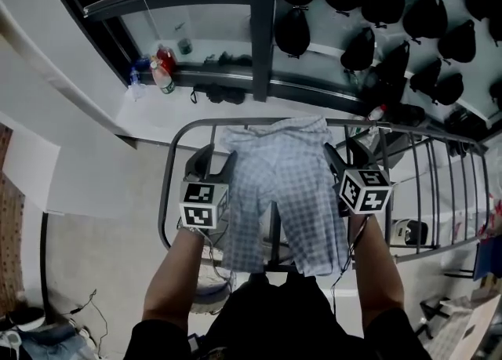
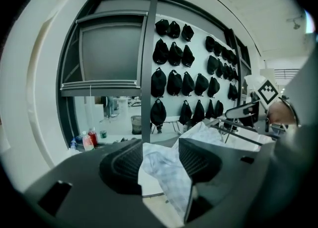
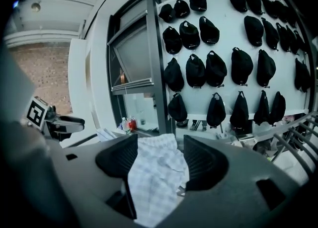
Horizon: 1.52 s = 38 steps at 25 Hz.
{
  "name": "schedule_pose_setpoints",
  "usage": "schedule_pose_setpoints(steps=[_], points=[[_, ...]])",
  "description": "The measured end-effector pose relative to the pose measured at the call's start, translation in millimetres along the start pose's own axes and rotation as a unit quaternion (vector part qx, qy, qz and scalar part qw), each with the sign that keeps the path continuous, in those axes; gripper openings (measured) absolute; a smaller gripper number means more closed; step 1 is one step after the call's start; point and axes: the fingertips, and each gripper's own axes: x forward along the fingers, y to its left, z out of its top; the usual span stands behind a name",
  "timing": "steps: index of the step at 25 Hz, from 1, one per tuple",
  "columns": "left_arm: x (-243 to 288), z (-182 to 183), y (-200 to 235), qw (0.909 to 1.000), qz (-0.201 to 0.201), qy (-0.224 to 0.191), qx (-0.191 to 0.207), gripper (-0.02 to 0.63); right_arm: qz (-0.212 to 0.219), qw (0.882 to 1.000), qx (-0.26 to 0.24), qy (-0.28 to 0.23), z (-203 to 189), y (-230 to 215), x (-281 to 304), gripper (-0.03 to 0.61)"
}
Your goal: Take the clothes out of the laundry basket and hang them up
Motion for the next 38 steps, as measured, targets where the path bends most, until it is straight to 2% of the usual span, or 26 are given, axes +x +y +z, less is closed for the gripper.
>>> schedule_pose_setpoints(steps=[2, 4, 8, 9, 10, 11, 14, 17, 22, 30, 38], points=[[-6.7, 6.5, -2.7, 0.9999, -0.002, -0.015, 0.002, 0.215, 0.002, 1.0, -0.005, -0.014, 8.5, 5.8, -10.9, 0.272], [-13.0, 13.2, -7.0, 0.9996, -0.007, -0.027, 0.006, 0.187, 0.004, 0.999, -0.009, -0.031, 18.4, 11.4, -23.1, 0.201], [-28.9, 25.1, -19.0, 0.9989, -0.024, -0.04, 0.005, 0.152, 0.003, 0.998, -0.014, -0.061, 34.1, 21.1, -47.3, 0.118], [-32.7, 28.8, -21.0, 0.9986, -0.026, -0.046, 0.005, 0.14, 0.002, 0.998, -0.015, -0.067, 36.7, 23.5, -52.6, 0.085], [-36.5, 33.2, -23.0, 0.9982, -0.029, -0.052, 0.005, 0.118, 0.003, 0.997, -0.017, -0.072, 39.1, 26.0, -57.6, 0.023], [-40.2, 37.6, -24.8, 0.9978, -0.03, -0.059, 0.005, 0.101, 0.006, 0.997, -0.019, -0.077, 41.2, 29.0, -62.2, 0.009], [-52.9, 48.7, -29.4, 0.9966, -0.031, -0.077, 0.004, 0.038, 0.026, 0.996, -0.02, -0.088, 46.2, 40.2, -74.5, 0.006], [-63.6, 58.6, -35.2, 0.9955, -0.03, -0.09, 0.003, 0.017, 0.05, 0.994, -0.019, -0.099, 53.8, 50.0, -85.0, 0.006], [-77.3, 68.7, -55.2, 0.9948, -0.024, -0.099, 0.002, 0.011, 0.087, 0.989, -0.028, -0.119, 68.3, 57.2, -104.3, 0.005], [-98.6, 78.4, -107.3, 0.9946, 0.01, -0.104, -0.002, 0.012, 0.153, 0.978, -0.04, -0.135, 74.8, 51.2, -139.0, 0.005], [-140.9, 67.0, -160.7, 0.9929, 0.069, -0.097, 0.001, 0.012, 0.222, 0.965, -0.04, -0.136, 60.4, 41.5, -176.4, 0.005]])
